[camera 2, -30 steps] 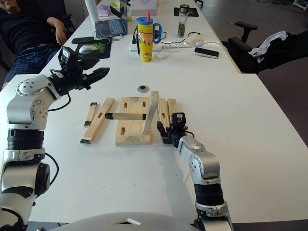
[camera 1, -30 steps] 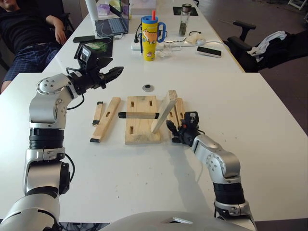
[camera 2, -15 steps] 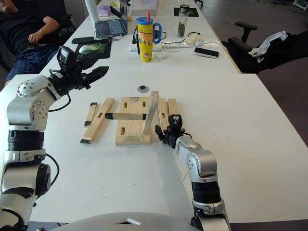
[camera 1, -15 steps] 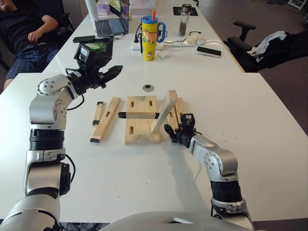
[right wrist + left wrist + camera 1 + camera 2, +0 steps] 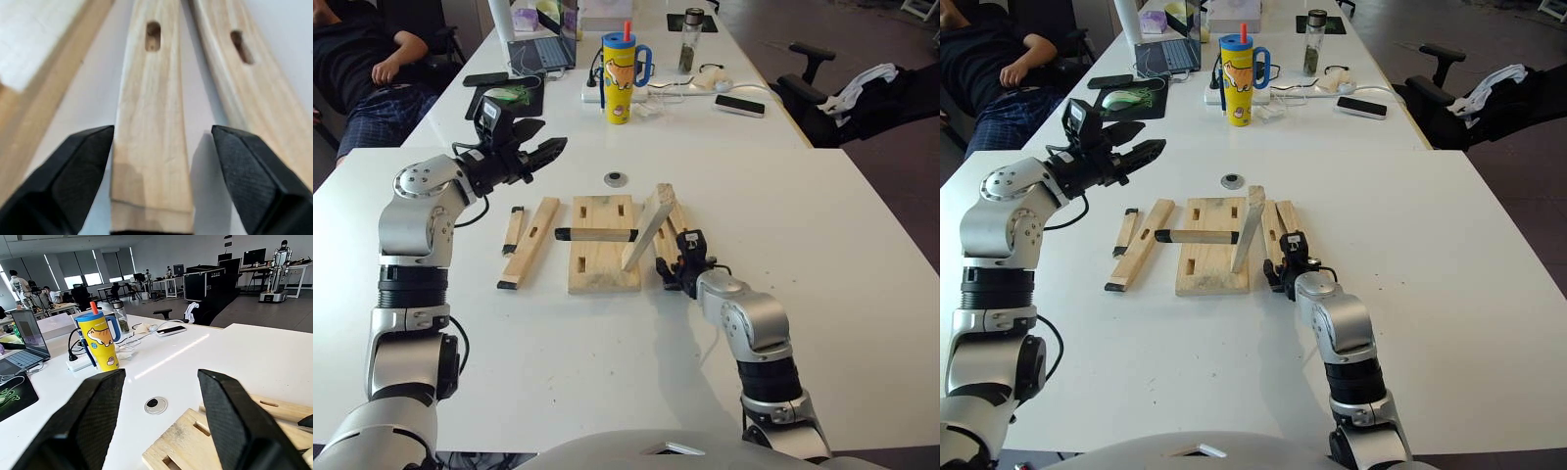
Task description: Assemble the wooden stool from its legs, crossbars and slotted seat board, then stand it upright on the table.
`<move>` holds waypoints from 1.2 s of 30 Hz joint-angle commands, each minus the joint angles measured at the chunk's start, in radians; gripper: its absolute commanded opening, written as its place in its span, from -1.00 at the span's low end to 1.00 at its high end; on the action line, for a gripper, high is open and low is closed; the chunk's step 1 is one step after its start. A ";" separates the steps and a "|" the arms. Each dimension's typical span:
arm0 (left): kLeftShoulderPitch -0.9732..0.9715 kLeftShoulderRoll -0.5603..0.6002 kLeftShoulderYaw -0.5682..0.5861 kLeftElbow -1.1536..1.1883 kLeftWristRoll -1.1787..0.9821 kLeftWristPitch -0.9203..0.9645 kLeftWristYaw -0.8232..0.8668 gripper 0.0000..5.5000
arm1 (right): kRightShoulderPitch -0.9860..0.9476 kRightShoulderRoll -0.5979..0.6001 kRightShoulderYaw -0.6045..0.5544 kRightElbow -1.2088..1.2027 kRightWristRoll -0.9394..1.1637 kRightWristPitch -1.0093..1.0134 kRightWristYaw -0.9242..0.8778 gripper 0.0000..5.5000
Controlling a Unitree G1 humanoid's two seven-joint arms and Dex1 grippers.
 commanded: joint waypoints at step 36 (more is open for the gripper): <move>-0.120 0.002 0.065 0.125 -0.027 -0.060 0.005 0.01 | -0.115 0.010 -0.217 0.107 0.132 -0.614 0.222 -0.25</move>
